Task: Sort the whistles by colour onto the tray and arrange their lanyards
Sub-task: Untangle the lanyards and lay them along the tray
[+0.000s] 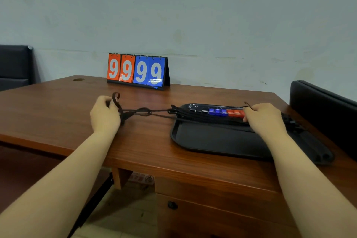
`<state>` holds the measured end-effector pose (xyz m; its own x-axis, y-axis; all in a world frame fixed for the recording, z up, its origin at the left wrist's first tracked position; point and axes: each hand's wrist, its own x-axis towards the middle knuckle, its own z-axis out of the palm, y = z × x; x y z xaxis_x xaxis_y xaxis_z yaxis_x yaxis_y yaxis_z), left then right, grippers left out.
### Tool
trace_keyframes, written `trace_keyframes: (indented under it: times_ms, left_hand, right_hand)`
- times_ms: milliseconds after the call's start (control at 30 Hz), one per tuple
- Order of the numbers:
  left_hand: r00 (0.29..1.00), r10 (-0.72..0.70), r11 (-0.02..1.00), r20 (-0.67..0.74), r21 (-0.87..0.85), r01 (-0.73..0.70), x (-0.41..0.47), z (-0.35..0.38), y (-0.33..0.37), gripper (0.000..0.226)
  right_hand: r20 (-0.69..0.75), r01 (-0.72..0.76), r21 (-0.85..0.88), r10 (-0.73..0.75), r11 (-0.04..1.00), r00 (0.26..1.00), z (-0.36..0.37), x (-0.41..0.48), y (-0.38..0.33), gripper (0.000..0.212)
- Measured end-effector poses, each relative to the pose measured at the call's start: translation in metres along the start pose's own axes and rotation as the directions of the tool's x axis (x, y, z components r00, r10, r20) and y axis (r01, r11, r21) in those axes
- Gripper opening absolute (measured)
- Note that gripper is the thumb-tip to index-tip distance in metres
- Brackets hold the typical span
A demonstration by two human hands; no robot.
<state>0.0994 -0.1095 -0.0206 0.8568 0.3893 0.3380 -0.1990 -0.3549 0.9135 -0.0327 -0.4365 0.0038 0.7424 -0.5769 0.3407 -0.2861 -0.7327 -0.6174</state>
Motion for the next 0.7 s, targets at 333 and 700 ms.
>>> trace_keyframes:
  times_ms: [333, 700]
  left_hand:
    - [0.620, 0.525, 0.609, 0.583, 0.251, -0.752, -0.011, 0.006, -0.003, 0.034]
    - [0.593, 0.497, 0.584, 0.634, 0.262, -0.768, -0.007, 0.010, -0.006, 0.039]
  right_hand:
    - [0.002, 0.003, -0.046, -0.003, 0.999, 1.000, 0.002, 0.002, 0.002, 0.033]
    - [-0.011, -0.035, -0.058, 0.034, 0.998, 0.999, 0.002, 0.004, 0.005, 0.032]
